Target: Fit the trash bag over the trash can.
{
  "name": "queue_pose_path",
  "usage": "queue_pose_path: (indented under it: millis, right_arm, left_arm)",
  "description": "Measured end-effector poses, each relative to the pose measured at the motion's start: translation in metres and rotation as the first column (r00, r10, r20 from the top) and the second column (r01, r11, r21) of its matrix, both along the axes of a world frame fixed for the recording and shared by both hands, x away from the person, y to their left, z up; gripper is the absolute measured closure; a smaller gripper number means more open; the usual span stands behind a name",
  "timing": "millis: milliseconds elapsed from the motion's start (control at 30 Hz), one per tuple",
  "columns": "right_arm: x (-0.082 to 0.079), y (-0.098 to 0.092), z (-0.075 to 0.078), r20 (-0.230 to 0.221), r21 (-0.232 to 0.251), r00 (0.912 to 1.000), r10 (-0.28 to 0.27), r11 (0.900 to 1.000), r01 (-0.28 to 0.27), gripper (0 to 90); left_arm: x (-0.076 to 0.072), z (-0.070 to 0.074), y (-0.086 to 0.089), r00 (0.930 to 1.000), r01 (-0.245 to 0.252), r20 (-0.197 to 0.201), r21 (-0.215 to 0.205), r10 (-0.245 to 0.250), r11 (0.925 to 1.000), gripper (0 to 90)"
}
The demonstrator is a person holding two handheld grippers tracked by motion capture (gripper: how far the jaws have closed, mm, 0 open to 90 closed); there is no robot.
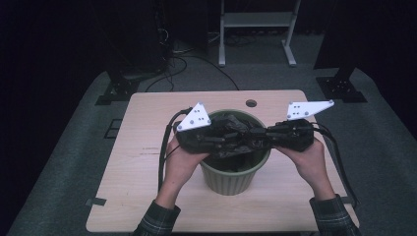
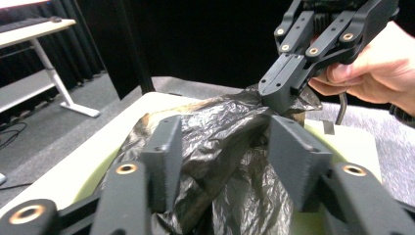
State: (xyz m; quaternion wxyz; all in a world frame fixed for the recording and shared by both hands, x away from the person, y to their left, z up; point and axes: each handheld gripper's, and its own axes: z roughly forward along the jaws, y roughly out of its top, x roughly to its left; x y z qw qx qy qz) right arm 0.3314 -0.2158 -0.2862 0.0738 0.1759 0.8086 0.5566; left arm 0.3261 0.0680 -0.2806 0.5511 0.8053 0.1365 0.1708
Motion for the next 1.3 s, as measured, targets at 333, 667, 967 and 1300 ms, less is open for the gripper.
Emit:
queue_pose_path:
  millis: [333,667,967,1300]
  right_arm:
    - [0.001,-0.002,0.001,0.002,0.0,1.0,-0.005,1.0,0.005,90.0]
    - [0.017,-0.02,-0.006,-0.02,-0.025,0.9926,-0.12,0.993,0.119,90.0]
    - [0.026,-0.03,-0.007,-0.018,-0.066,0.9777,-0.209,0.976,0.208,90.0]
    - [0.023,-0.061,-0.019,-0.018,-0.075,0.9549,-0.296,0.953,0.294,90.0]
  left_arm:
    - [0.003,-0.004,0.002,0.9977,0.068,-0.008,0.03,-0.067,0.9973,89.7]
    - [-0.002,-0.01,0.047,0.9985,0.036,-0.04,-0.041,-0.037,0.9985,89.7]
    - [-0.005,-0.01,0.086,0.9988,-0.028,-0.041,-0.064,0.026,0.9976,89.7]
    - [-0.006,-0.02,0.116,0.9944,-0.096,-0.051,-0.07,0.092,0.9929,89.7]
